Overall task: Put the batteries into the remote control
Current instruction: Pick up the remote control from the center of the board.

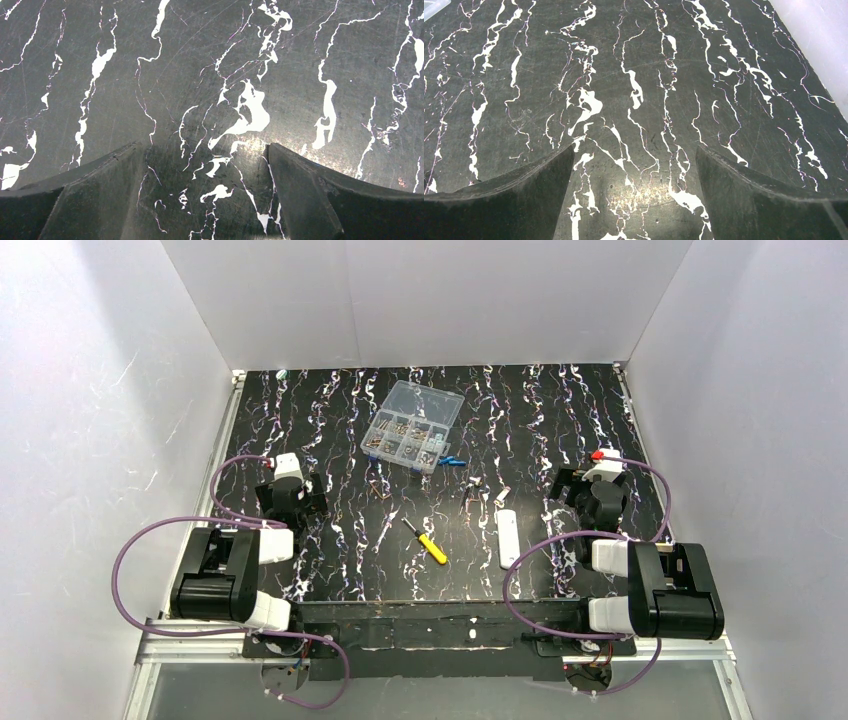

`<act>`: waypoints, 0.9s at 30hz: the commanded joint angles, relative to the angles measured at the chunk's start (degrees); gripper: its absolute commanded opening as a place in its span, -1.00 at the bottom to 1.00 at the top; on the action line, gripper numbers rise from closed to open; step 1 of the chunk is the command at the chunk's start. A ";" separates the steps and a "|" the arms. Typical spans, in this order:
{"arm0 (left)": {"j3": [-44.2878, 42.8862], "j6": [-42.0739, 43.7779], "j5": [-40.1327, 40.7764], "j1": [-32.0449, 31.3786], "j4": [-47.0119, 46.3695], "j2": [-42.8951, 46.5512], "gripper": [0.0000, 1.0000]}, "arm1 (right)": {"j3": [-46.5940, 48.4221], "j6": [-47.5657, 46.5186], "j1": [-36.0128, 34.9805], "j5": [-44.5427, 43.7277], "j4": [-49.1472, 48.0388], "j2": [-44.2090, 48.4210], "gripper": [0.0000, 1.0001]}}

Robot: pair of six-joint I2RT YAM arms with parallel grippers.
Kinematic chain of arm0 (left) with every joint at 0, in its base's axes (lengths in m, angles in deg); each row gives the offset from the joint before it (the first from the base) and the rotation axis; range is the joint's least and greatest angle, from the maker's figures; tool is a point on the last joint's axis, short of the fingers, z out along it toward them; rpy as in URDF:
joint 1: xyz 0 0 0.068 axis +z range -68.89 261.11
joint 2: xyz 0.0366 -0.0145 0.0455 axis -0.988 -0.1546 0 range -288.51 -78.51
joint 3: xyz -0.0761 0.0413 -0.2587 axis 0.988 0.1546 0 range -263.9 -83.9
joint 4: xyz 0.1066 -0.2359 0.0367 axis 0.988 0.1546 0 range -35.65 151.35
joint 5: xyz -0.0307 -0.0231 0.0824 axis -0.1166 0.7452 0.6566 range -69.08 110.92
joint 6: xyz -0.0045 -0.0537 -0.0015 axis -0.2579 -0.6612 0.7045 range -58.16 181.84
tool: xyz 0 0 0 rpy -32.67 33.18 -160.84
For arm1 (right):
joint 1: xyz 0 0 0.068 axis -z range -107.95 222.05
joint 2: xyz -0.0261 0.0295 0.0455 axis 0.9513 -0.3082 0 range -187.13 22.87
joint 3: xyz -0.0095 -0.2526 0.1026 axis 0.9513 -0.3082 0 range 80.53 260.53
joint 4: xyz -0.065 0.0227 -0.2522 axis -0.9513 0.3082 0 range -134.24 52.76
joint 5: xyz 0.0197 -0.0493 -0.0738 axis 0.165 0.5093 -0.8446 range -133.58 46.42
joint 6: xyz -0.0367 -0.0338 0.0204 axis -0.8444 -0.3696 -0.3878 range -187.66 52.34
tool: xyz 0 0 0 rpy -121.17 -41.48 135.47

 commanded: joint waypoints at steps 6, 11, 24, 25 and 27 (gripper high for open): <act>2.55 1.85 -0.55 0.12 10.65 -2.27 0.99 | 1.99 -0.78 0.23 0.25 -2.80 0.51 1.00; 2.55 1.84 -0.57 0.12 10.71 -2.31 0.99 | 1.96 -0.80 0.40 0.18 -2.80 0.46 1.00; 2.63 2.99 2.96 -1.21 14.27 3.25 0.99 | 1.64 -0.71 0.52 0.54 -3.31 0.68 1.00; 0.31 2.09 3.62 -1.27 20.94 5.70 0.99 | 1.55 -0.87 0.50 0.59 -3.64 0.84 1.00; -5.19 0.88 5.96 -1.28 32.35 10.36 0.99 | 1.59 -1.50 0.49 2.37 -3.00 1.78 1.00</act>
